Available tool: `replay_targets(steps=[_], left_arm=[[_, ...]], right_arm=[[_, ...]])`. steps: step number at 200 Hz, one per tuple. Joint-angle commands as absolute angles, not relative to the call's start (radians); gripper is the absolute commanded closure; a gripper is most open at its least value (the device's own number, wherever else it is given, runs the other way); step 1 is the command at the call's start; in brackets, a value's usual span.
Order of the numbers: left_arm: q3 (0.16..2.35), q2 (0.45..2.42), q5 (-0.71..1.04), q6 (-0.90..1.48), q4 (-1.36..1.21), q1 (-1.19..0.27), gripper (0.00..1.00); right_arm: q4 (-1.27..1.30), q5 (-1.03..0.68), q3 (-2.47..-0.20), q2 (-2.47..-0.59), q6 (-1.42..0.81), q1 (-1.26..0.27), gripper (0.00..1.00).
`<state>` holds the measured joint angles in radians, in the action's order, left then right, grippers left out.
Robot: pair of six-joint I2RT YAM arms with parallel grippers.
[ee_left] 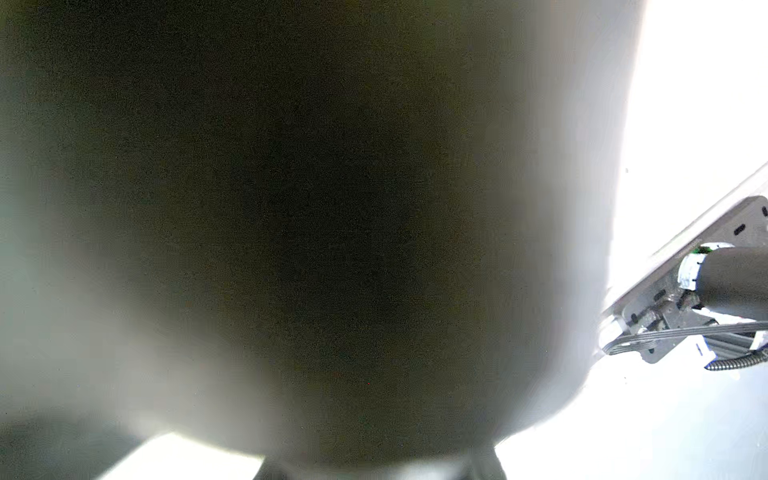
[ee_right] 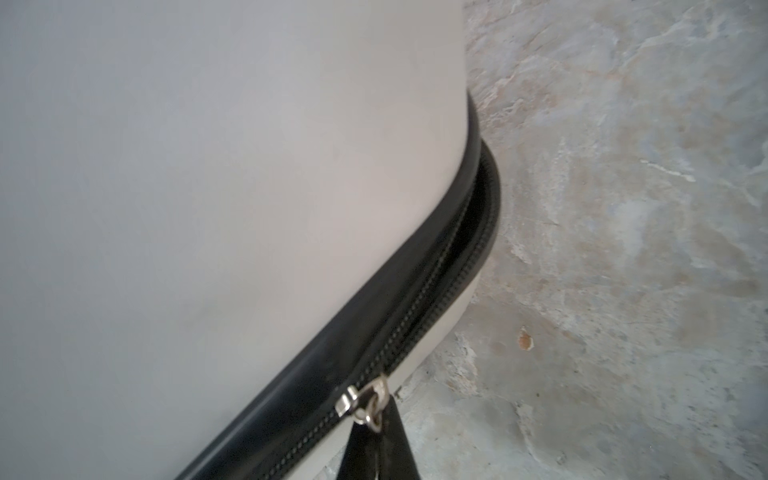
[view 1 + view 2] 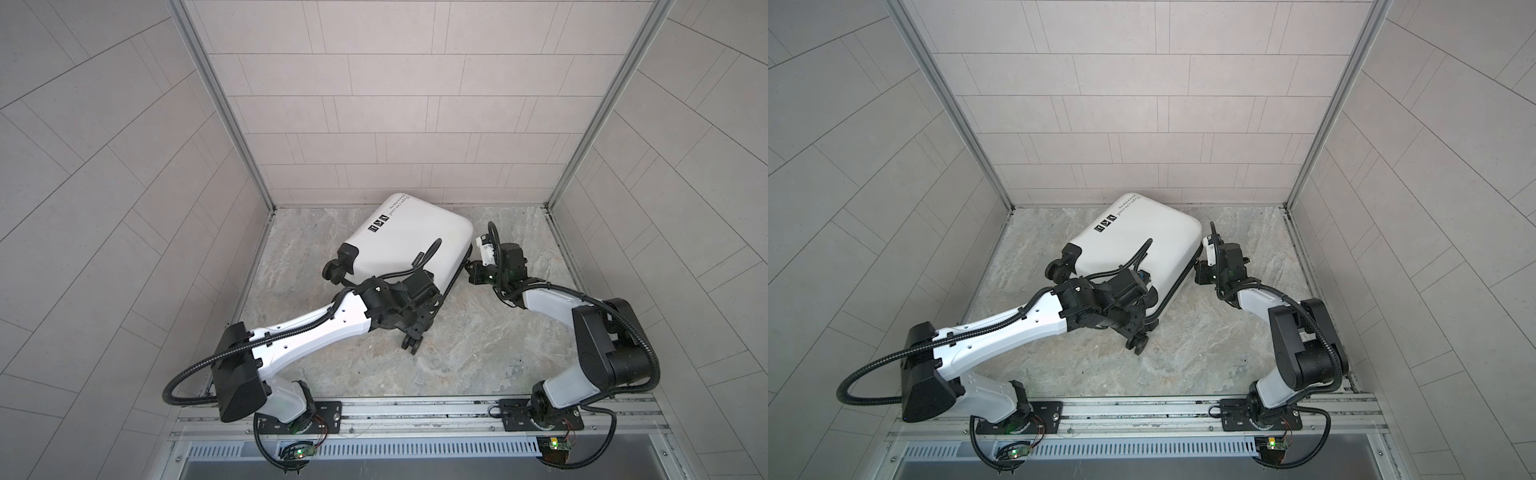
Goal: Pack the luggage
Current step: 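Pull the zipper along the seam toward the far corner with the right gripper, then release the zipper pull with the right gripper while the left lets go of the wheel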
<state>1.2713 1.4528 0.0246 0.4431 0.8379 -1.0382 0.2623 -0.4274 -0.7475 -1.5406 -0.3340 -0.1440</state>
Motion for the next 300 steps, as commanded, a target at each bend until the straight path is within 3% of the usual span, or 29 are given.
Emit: replay_targets(steps=[1, 146, 195, 253, 282, 300], left_arm=[[1.307, 1.367, 0.046, 0.38, 0.812, -1.059, 1.0], [1.127, 1.072, -0.112, 0.363, 0.901, -1.054, 1.0], [1.103, 1.05, -0.109, 0.363, 0.901, -1.052, 1.0], [1.099, 1.056, -0.207, 0.384, 0.904, -1.043, 1.0], [1.104, 1.088, -0.231, 0.383, 0.892, -1.039, 1.0], [1.103, 1.1, -0.221, 0.382, 0.877, -1.039, 0.95]], right_arm=[[0.294, -0.366, -0.783, -1.529, -0.364, -0.09, 1.0], [0.222, -0.367, -0.981, -1.688, -0.338, -0.012, 1.0], [0.146, -0.426, -1.12, -1.789, -0.304, -0.012, 1.0], [0.14, -0.463, -1.077, -1.763, -0.307, -0.015, 1.0], [0.159, -0.467, -1.022, -1.733, -0.322, -0.02, 0.76], [0.176, -0.46, -0.981, -1.699, -0.332, -0.019, 0.68]])
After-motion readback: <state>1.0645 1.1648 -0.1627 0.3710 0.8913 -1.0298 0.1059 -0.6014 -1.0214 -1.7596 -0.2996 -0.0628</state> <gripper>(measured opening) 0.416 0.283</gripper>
